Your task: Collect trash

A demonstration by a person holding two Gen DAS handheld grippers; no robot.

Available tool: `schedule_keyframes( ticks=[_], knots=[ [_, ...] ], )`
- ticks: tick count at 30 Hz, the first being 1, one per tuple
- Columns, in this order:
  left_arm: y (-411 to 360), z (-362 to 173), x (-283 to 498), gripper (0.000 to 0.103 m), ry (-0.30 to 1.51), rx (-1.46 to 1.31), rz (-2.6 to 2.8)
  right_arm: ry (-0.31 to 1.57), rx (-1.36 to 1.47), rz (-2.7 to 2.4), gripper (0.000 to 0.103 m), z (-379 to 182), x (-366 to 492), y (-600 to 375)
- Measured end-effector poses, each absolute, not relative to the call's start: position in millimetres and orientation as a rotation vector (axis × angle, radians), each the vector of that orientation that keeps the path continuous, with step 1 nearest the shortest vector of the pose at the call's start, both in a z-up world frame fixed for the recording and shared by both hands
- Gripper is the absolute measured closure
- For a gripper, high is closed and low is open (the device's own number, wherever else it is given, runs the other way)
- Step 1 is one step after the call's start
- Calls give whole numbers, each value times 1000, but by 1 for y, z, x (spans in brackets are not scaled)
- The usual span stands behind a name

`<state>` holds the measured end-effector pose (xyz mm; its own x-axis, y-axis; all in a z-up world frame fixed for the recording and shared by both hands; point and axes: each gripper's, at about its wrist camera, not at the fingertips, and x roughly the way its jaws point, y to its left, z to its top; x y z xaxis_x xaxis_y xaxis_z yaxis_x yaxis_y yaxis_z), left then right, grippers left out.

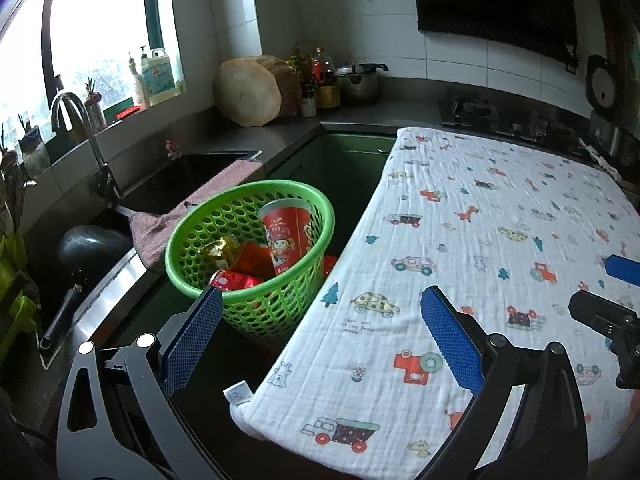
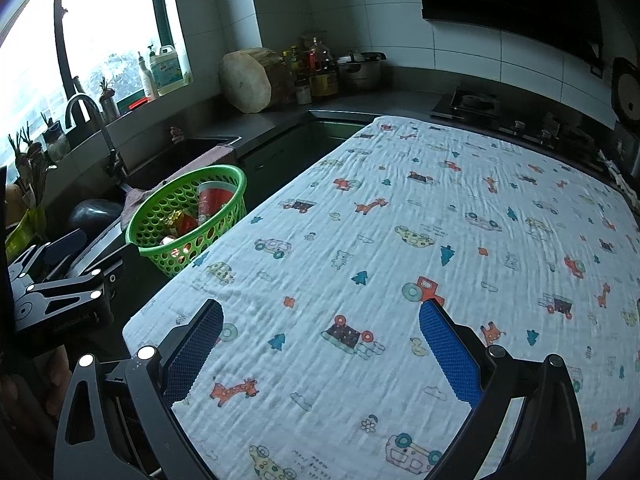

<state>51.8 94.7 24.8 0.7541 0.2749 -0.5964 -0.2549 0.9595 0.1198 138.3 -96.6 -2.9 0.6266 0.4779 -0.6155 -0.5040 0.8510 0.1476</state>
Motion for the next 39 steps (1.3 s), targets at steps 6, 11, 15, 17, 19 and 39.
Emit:
schedule_keyframes(
  ticks=[6, 11, 15, 17, 19, 39],
  knots=[
    [97, 26, 53, 5, 653, 23, 305, 692, -40, 562, 8, -3, 138, -96],
    [98, 26, 53, 5, 656, 20, 310, 690, -38, 563, 8, -2, 138, -97],
    [98, 26, 53, 5, 656, 18, 310, 690, -39, 562, 8, -2, 138, -97],
    [98, 25, 53, 5, 657, 20, 310, 691, -38, 563, 8, -1, 138, -97],
    [98, 26, 53, 5, 657, 19, 310, 690, -37, 563, 8, -1, 138, -96],
    [102, 22, 53, 5, 665, 15, 325, 689, -39, 565, 8, -1, 137, -95]
  ],
)
